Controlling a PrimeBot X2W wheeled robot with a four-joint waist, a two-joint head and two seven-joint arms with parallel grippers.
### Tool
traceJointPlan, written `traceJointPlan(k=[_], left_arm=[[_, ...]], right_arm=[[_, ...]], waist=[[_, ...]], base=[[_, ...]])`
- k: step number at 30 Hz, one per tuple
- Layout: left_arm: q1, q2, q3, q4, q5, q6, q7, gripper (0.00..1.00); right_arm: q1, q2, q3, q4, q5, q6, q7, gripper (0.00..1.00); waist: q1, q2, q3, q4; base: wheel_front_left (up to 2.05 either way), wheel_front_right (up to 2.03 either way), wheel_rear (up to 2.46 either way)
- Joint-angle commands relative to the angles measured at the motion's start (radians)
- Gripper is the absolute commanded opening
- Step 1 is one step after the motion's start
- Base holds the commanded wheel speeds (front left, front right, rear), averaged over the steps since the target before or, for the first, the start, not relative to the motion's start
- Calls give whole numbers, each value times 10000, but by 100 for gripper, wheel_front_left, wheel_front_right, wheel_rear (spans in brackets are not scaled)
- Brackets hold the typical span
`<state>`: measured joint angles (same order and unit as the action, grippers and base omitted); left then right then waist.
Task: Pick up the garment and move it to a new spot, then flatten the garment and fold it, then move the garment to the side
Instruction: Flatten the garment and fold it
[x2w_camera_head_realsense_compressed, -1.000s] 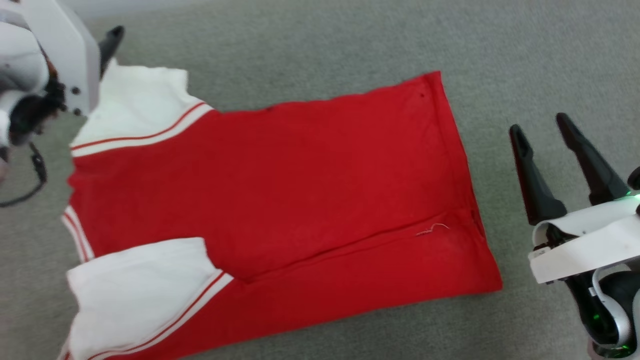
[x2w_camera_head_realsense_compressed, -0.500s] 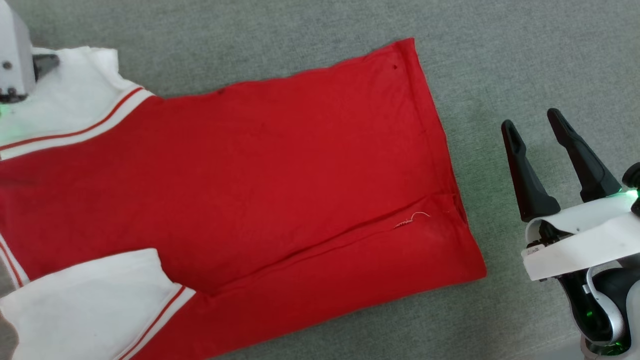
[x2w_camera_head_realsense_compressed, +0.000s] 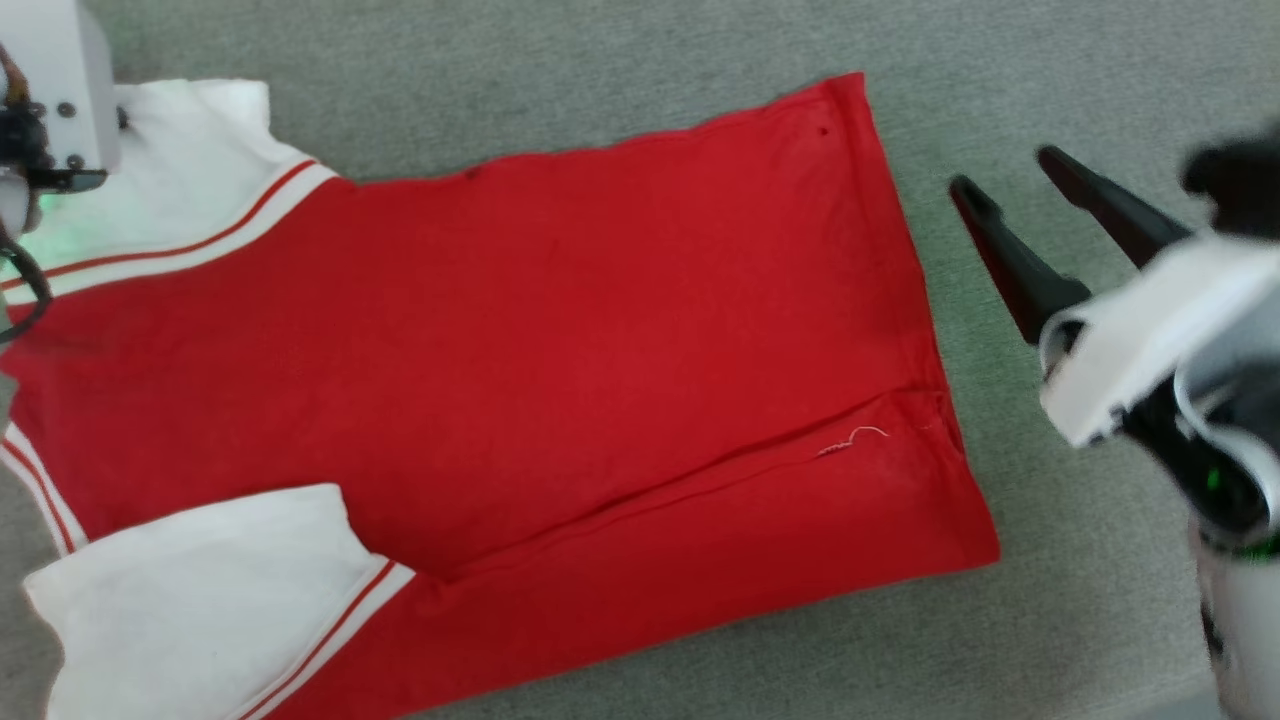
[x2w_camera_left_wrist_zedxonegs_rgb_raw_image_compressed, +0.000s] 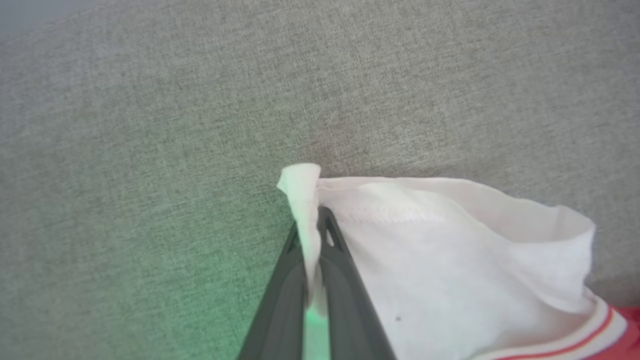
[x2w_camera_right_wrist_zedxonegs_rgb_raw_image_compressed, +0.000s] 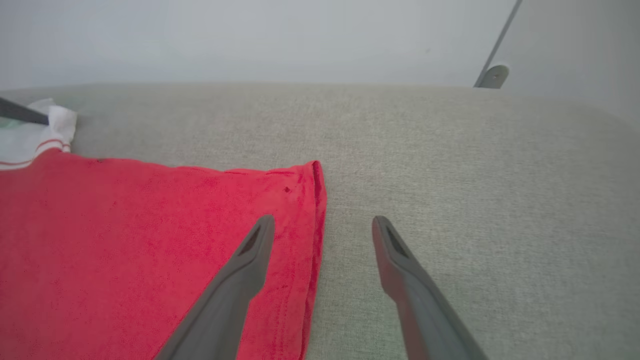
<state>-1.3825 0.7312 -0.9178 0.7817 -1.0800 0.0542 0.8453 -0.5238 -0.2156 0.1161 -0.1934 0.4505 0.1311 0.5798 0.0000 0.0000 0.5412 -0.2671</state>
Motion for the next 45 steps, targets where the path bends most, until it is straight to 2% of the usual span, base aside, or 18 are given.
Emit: traceJointPlan(k=[1,7,13,18,19,23,33,41,45], left_arm=[[287,-134,-165,57,42,-3,91,0],[-17,-441,-207,8,173,-104,-149,0],[-170,-819,-198,138,180,-260,-441,0],[-219,-1054,-207,344,206,-392,-721,0],[-218,-1101,-218,396,213,-443,-764,0],[-230,-1294,-242,563,239,-667,-1096,0],[-530,-1521,-141,939,318,-1240,-2029,0],[-34,-1349,-273,90,171,-1562,-2092,0],[562,-880,-503,-1008,307,-1386,-2010,0]], right_arm=[[-300,-110,104,153,-28,-7,252,100],[-2666,27,382,2539,68,-7,2237,100],[-4341,293,825,5250,209,-8,2906,100],[-5069,498,1238,7205,155,-9,3188,100],[-5155,493,1341,7540,107,-8,3240,0],[-5452,360,1948,8271,297,-8,3279,0],[-5589,-681,2770,8284,974,-9,1413,0],[-4480,-2033,3537,6906,1861,-9,890,0],[-3474,-2785,3683,5883,2290,-9,1072,0]], waist=[[0,0,31,78],[0,0,179,381],[0,0,297,709],[0,0,321,897],[0,0,309,930],[0,0,201,1086],[0,0,-626,1636],[0,0,-1627,2247],[0,0,-2145,2484]], base=[[0,0,0],[0,0,0],[0,0,0],[0,0,0],[0,0,0],[0,0,0],[0,0,0],[0,0,0],[0,0,0]])
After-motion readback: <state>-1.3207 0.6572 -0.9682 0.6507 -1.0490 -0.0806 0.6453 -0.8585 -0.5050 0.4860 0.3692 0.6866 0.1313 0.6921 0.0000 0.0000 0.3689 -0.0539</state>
